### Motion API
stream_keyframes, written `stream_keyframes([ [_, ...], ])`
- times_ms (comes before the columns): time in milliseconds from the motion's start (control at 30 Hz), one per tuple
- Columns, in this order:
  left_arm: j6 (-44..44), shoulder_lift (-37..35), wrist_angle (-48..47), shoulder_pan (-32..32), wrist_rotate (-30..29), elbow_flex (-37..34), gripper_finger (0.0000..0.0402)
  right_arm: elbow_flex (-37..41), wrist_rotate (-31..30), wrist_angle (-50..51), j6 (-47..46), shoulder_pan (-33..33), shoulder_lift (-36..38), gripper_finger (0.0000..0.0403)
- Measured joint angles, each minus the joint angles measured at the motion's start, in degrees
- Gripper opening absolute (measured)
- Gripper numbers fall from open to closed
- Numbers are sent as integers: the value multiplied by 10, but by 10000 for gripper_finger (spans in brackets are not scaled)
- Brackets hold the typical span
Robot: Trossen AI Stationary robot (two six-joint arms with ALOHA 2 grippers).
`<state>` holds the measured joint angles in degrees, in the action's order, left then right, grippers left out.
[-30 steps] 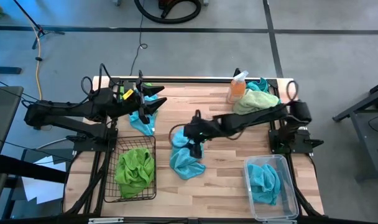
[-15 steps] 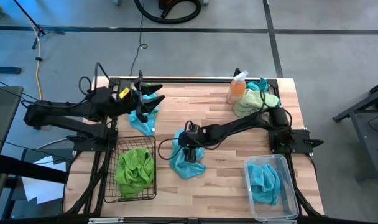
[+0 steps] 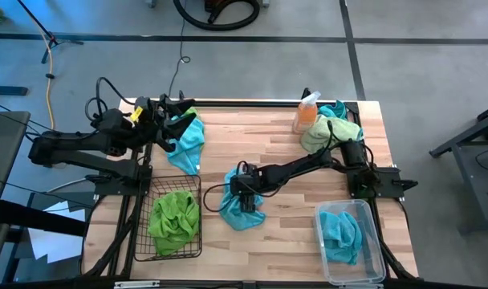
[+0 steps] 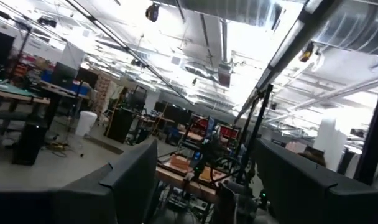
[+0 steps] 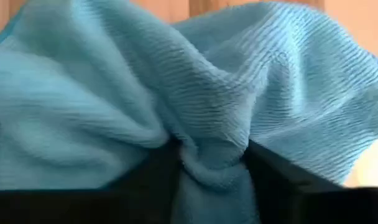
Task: Sort microfiber towel by color & place in baskets
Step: Put the blue microfiber cloth into the transparent bin
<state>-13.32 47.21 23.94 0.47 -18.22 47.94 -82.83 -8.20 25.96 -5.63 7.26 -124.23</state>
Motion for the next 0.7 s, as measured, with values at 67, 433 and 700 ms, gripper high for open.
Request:
stream_keyframes([
  [67,3,-1,0,0,-6,0,257,0,0,21,18,0,4,92],
  [433,25,0,-2,0,-7,0,257,23,-19,142,72,-20,74,5],
  [700,53,0,-1,0,-27,0,257,232,-36,97,-25,-32,269,2],
])
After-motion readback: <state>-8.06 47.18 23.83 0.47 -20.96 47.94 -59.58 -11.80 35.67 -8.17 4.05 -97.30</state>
